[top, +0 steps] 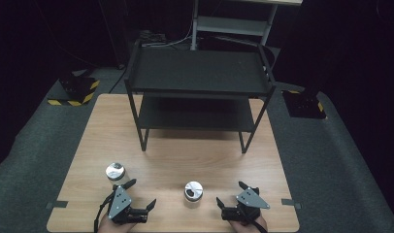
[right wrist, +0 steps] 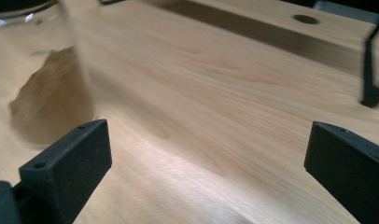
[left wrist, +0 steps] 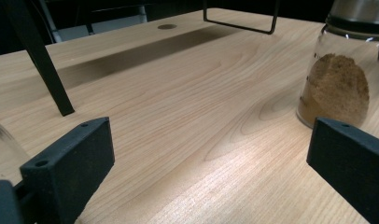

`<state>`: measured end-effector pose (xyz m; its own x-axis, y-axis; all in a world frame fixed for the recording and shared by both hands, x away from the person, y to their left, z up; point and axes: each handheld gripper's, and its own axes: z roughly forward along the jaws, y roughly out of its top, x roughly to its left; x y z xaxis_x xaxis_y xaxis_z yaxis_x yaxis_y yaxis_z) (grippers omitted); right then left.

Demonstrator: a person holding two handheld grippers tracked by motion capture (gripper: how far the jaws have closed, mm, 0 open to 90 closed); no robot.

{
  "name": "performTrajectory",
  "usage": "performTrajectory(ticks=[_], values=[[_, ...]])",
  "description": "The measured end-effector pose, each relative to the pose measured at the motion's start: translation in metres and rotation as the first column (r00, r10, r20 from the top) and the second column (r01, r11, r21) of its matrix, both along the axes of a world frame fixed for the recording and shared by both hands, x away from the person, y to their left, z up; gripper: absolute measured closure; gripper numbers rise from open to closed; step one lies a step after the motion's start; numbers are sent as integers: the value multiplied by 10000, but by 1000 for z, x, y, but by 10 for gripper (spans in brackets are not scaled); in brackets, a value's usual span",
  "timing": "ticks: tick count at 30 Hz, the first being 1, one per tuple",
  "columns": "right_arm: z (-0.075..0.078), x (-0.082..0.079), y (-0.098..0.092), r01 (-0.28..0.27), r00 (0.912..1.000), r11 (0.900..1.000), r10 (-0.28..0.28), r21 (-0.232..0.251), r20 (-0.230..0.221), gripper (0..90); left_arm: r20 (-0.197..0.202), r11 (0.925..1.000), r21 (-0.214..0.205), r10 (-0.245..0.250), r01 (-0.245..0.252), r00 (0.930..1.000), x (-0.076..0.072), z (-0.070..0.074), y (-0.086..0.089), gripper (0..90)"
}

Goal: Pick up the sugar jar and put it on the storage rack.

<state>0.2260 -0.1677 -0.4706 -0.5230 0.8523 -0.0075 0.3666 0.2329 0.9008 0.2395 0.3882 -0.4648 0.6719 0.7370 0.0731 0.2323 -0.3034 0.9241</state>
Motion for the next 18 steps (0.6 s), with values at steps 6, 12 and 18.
performTrajectory(ticks=[6,12,18], values=[[0,4,-9,98,9992,9985,-77,541,-382,3,-273,9996,279,-48,56,9996,3,5,-5,8],[0,0,-4,-11,9999,9998,14,196,-154,4,-416,9993,375,58,-42,9991,4,7,-7,9],[-1,-1,-5,131,9998,9993,-126,355,-151,3,-558,9988,498,-16,44,9984,5,10,-8,9]])
